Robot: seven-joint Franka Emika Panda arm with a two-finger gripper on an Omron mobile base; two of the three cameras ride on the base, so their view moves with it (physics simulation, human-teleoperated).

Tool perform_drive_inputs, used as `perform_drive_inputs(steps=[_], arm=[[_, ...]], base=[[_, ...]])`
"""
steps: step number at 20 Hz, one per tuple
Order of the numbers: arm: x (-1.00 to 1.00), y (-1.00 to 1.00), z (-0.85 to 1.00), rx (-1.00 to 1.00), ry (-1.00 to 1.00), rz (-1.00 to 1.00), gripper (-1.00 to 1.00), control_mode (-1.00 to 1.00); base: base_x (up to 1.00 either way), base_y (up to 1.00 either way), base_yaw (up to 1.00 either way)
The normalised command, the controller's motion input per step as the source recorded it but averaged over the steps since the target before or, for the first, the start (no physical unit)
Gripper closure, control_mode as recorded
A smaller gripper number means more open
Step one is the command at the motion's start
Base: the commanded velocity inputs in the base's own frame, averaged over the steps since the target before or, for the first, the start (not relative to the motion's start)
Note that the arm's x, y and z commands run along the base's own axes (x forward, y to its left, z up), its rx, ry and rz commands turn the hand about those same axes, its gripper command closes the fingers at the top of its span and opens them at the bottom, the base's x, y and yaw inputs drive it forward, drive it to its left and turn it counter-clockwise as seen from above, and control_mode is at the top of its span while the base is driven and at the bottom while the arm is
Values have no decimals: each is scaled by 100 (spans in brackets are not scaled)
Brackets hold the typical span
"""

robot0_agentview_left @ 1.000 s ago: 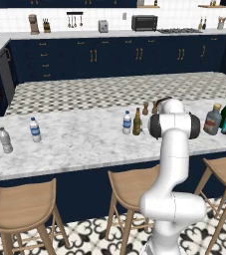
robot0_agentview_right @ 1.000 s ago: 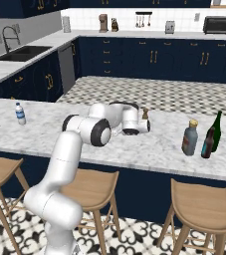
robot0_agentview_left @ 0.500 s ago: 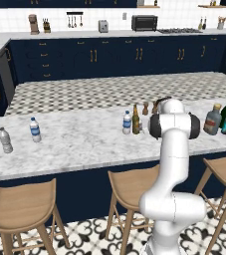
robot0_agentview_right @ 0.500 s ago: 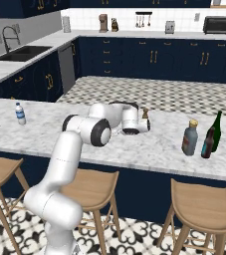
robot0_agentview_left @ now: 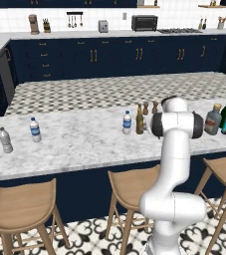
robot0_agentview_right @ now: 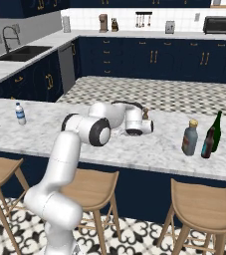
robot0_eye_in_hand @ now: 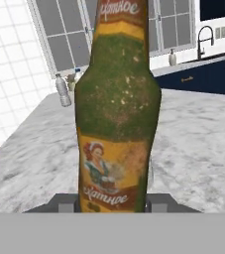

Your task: Move the plastic bottles in the middle to the plastics group, and the glass bottles in the middle to the glass group.

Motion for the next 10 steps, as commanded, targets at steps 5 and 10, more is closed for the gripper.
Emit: perform_drive_inputs(steps=[5,10], arm=[[-91,-11,41,6,-9,0,100,-100],[-92,10,19,1,-11,0,100,-100]], base=[[0,0,0],[0,0,0]])
